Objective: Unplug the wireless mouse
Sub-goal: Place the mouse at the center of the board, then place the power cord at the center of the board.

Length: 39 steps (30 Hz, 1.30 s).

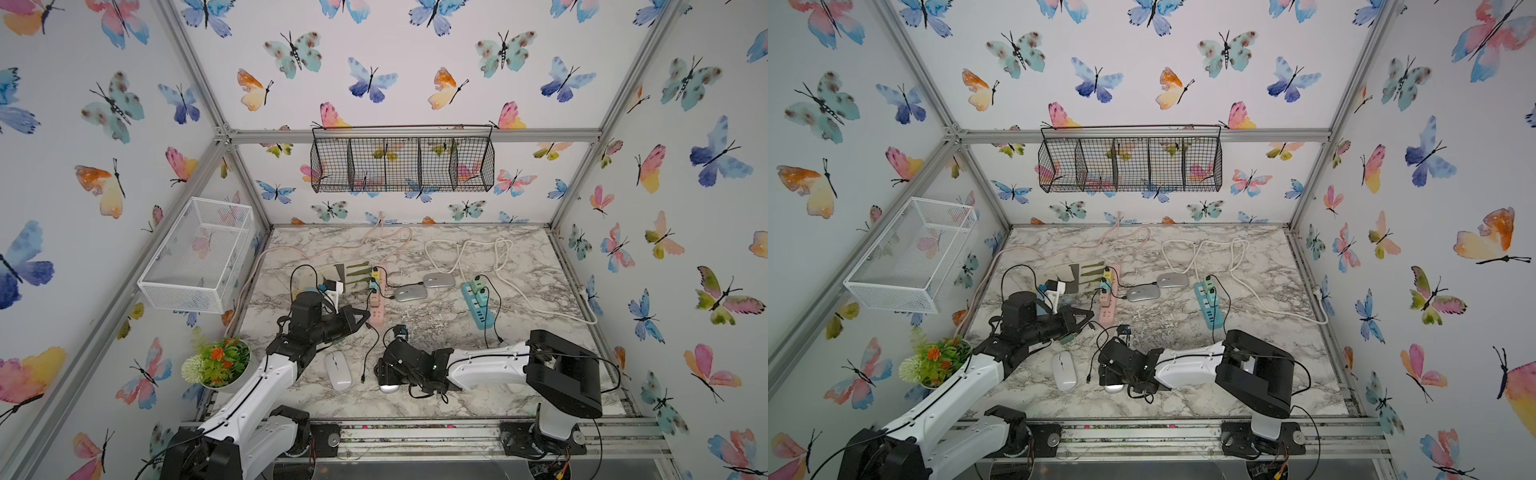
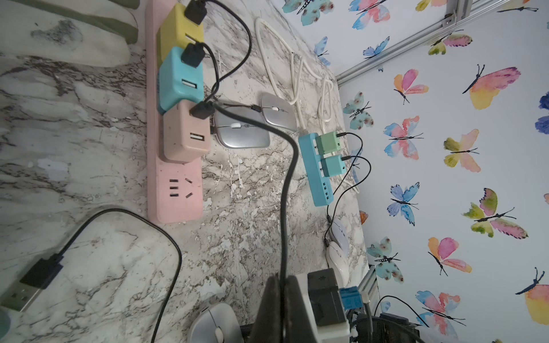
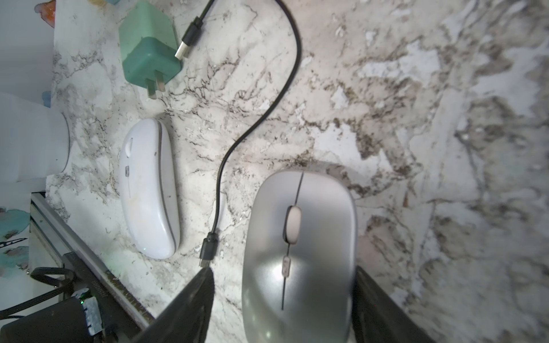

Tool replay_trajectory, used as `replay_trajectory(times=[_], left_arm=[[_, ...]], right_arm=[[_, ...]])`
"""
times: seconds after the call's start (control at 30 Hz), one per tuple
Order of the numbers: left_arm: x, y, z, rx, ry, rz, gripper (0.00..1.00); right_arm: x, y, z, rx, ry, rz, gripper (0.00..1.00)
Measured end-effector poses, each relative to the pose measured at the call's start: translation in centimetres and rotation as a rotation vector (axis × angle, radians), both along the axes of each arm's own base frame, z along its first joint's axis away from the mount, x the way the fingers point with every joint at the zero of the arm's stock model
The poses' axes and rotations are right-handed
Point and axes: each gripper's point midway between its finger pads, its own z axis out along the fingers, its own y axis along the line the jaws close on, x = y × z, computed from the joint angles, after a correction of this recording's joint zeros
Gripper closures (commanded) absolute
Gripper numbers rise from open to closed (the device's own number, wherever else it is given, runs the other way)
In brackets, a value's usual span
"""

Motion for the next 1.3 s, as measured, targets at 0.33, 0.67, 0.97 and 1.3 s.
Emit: replay_trajectory(times=[0.33,0.67,0.97,1.3], left_arm=[[-0.8,0.4,-2.2,0.076,0.054,0.000,0.92],[-2.8,-1.6,-6.3,0.229,0.128,-0.073,0.59],[0.1,-0.4,-4.5,0.326,0.058,0.022,0.56],[5.4,-0.2,-4.9,0.533,-0.004,0.083,0.46]], right_arm=[[3.5,-2.6,5.2,0.048,-0.206,-0.002,0.29],[10.3,-9.8,7.0,0.027,-0.298,-0.147,0.31],[11.8,-11.4,7.8,0.051,-0.321,-0.101,0.32],[12.6,-11.6,10.9,0.296,-0.335,0.076,0.33]])
